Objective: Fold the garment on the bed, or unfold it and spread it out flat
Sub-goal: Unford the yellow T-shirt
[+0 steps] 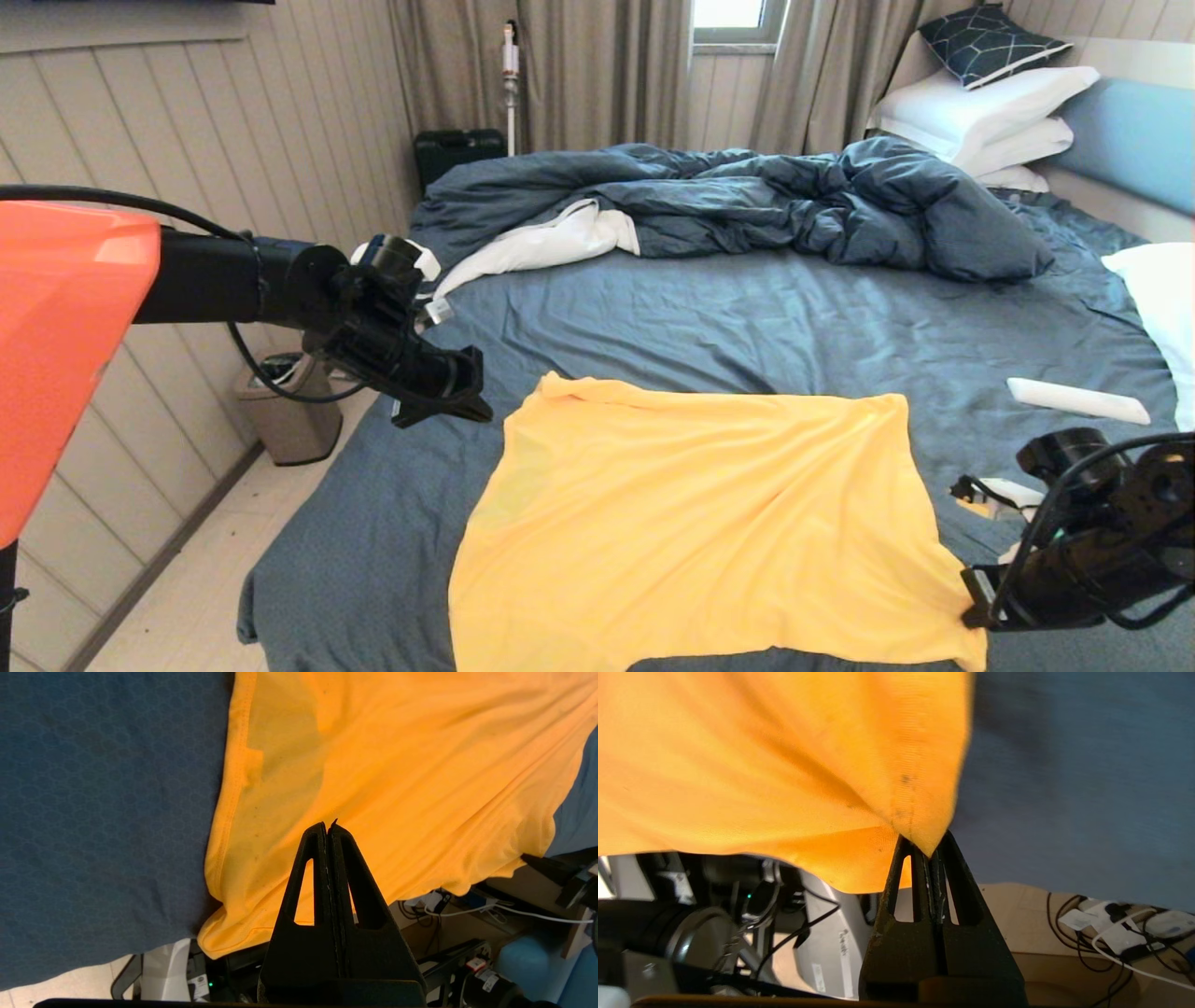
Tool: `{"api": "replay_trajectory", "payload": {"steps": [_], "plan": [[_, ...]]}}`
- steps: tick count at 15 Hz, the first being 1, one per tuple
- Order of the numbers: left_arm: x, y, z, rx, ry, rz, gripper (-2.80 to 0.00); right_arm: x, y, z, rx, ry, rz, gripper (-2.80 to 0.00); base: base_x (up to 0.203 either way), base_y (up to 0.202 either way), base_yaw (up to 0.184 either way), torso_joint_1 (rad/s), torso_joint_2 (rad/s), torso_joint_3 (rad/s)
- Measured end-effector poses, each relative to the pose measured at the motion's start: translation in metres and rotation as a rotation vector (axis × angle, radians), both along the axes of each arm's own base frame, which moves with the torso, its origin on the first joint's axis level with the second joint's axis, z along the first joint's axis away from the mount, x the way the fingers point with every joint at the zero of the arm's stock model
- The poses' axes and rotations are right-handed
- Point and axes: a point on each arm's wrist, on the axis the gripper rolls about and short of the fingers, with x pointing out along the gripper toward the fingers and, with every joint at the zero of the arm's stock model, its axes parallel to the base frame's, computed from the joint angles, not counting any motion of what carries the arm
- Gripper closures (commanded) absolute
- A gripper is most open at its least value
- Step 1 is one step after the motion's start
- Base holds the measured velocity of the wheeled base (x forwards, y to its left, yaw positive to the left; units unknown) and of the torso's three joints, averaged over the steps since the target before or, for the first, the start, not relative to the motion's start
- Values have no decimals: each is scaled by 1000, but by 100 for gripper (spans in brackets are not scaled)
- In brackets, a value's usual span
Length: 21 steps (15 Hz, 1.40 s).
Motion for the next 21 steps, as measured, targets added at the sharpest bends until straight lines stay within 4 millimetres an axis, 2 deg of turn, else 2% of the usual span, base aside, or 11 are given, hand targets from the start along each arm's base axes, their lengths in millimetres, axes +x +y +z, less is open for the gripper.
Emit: {"api": "replay_trajectory", "payload": {"steps": [10, 19, 21], "plan": [[-2, -2, 1, 0, 2, -4, 0, -17, -70, -8, -70, 33, -210, 0, 0, 0, 0, 0, 0, 0], [-3, -4, 1, 1, 3, -11, 0, -47, -130, -17, -94, 78, -419, 0, 0, 0, 0, 0, 0, 0], [-3, -4, 1, 1, 4, -11, 0, -52, -138, -19, -94, 85, -446, 0, 0, 0, 0, 0, 0, 0]]}}
